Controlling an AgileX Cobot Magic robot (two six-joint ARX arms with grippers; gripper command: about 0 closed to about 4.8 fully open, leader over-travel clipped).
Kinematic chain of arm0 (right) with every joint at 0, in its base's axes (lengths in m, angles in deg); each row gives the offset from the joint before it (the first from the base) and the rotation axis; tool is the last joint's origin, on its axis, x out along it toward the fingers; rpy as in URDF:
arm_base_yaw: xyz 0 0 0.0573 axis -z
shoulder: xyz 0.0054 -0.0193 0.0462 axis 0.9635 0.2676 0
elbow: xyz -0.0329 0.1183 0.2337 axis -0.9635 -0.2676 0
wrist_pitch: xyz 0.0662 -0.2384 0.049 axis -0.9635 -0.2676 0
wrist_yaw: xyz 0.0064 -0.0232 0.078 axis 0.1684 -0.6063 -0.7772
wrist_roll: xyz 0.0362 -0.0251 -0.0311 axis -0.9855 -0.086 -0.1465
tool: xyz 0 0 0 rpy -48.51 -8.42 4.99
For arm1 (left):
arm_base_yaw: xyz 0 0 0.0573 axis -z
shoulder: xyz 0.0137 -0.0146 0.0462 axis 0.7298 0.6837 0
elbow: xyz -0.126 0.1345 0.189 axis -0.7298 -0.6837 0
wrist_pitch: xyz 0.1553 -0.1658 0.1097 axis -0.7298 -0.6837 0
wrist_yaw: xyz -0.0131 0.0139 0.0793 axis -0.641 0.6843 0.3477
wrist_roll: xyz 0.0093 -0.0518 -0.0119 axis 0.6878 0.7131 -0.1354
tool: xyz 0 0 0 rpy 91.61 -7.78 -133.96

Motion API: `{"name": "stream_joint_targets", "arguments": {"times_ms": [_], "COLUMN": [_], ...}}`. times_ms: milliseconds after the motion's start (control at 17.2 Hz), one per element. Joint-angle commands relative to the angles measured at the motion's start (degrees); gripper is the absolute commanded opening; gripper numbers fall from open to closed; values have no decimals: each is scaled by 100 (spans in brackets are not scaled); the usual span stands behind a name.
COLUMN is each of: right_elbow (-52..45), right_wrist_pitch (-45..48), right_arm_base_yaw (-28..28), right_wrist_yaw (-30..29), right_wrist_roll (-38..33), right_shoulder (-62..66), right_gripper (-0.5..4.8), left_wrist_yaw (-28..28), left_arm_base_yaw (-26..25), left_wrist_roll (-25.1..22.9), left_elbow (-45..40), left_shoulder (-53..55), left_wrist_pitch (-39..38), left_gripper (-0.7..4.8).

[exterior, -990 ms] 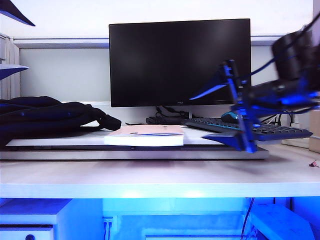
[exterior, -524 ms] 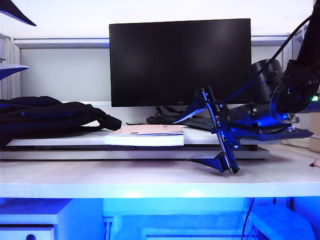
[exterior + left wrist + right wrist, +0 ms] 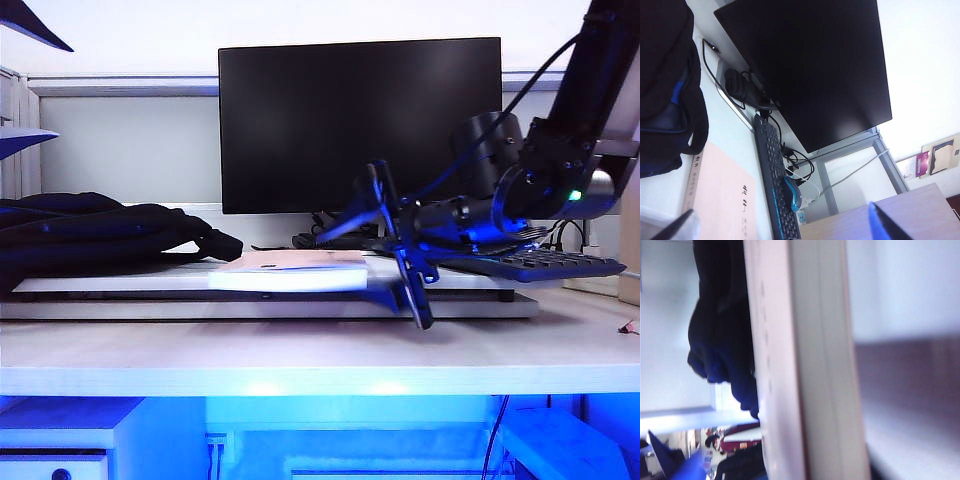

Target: Pick up the book on the desk and put it into the open backpack.

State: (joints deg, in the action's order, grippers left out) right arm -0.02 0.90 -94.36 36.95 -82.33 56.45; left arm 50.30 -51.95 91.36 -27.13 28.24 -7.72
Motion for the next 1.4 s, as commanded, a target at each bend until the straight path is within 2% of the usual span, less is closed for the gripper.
{"name": "stream_joint_targets", "arguments": {"times_ms": [58,175,349,582,815,990,1398], "right_elbow": [37,37,50,61,68,70,70], "right_wrist_pitch": [157,245,1062,1259,1930,1952,1961], "right_arm_base_yaw": [-63,-63,-63,-63,-59,-59,-4], "right_wrist_yaw": [-37,-55,-264,-428,-446,-448,-535], "right_wrist_roll": [59,356,188,125,-175,-173,-144], "right_shoulder": [-17,-17,-22,-37,-96,-177,-529], "right_gripper": [-9,-9,-9,-9,-9,-9,-9], "left_wrist_yaw": [-33,57,424,136,61,-120,87], "left_arm_base_yaw": [-7,-7,-13,-221,-520,-726,-872], "left_wrist_roll": [-31,-59,-168,-149,-170,-173,-518], "left_elbow": [33,33,83,654,1156,1176,1220], "left_shoulder": [-13,-13,20,542,1189,1486,1853], "left_wrist_pitch": [70,70,-96,-538,-820,-916,-914], "left_gripper": [479,479,479,479,479,479,479]}}
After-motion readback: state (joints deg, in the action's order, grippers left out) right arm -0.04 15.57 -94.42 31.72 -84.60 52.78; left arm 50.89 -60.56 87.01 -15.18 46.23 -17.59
